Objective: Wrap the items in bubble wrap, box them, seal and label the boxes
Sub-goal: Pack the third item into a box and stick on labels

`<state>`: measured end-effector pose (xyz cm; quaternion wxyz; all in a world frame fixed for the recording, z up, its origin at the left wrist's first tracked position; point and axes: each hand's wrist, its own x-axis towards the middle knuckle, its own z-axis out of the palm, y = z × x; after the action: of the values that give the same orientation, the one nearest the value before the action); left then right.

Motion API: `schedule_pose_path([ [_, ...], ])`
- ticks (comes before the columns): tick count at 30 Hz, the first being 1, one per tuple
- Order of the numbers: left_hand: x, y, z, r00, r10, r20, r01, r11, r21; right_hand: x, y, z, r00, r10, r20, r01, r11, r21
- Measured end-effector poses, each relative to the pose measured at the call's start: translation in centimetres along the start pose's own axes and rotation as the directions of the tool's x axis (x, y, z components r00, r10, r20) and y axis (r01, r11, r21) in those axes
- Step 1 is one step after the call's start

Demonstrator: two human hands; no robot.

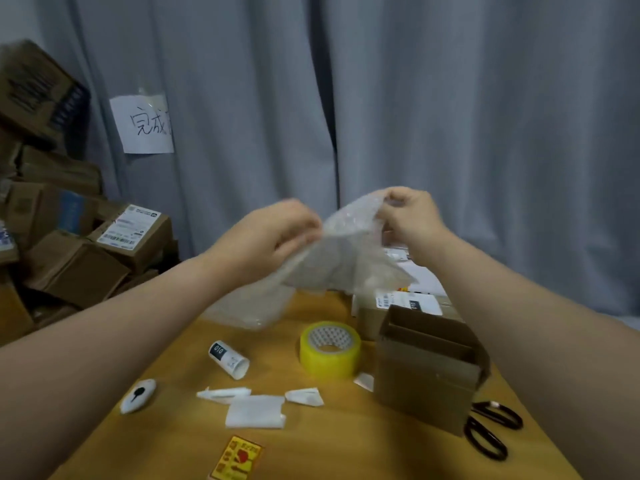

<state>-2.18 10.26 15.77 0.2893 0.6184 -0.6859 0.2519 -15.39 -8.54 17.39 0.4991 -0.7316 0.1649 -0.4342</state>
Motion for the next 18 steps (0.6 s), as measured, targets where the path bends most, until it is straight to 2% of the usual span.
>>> schedule_pose_path([
  [1, 0.1, 0.8, 0.2, 0.986, -0.012, 0.169, 0.007, 1.0, 0.029, -0.5, -0.5, -0.9, 0.999, 0.01, 0.03, -0.011, 0.999, 0.043],
  [2, 0.3, 1.5, 0.4, 0.962, -0.057, 0.268, 0.041, 0.997, 0.064, -0.9, -1.0, -1.7, 0.998, 0.007, 0.069, -0.012, 0.998, 0.06],
  [3, 0.8, 1.9, 0.5, 0.956, -0.113, 0.272, 0.094, 0.992, 0.083, -1.6, -1.4, -2.6, 0.994, 0.003, 0.111, -0.009, 0.998, 0.054],
  [6, 2.5, 2.1, 1.3, 0.966, -0.256, 0.024, 0.256, 0.966, -0.026, -3.1, -1.9, -4.7, 0.974, -0.025, 0.227, 0.028, 1.0, -0.007],
  [7, 3.0, 2.4, 1.7, 0.951, -0.302, 0.06, 0.305, 0.951, -0.054, -3.7, -2.2, -5.2, 0.964, -0.032, 0.263, 0.039, 0.999, -0.021],
  [9, 3.6, 2.9, 2.5, 0.884, -0.373, 0.281, 0.408, 0.91, -0.075, -4.6, -2.4, -6.1, 0.946, -0.036, 0.321, 0.051, 0.998, -0.036],
  [11, 4.0, 3.3, 3.3, 0.844, -0.384, 0.374, 0.44, 0.895, -0.074, -5.1, -2.7, -7.1, 0.941, -0.028, 0.337, 0.045, 0.998, -0.044],
  [14, 5.1, 3.0, 3.8, 0.863, -0.38, 0.332, 0.429, 0.899, -0.085, -5.5, -2.7, -9.0, 0.964, -0.016, 0.267, 0.022, 1.0, -0.019],
  [18, 6.3, 3.8, 4.3, 0.876, -0.436, 0.207, 0.456, 0.888, -0.058, -5.9, -2.0, -11.0, 0.974, -0.027, 0.224, 0.066, 0.983, -0.17],
])
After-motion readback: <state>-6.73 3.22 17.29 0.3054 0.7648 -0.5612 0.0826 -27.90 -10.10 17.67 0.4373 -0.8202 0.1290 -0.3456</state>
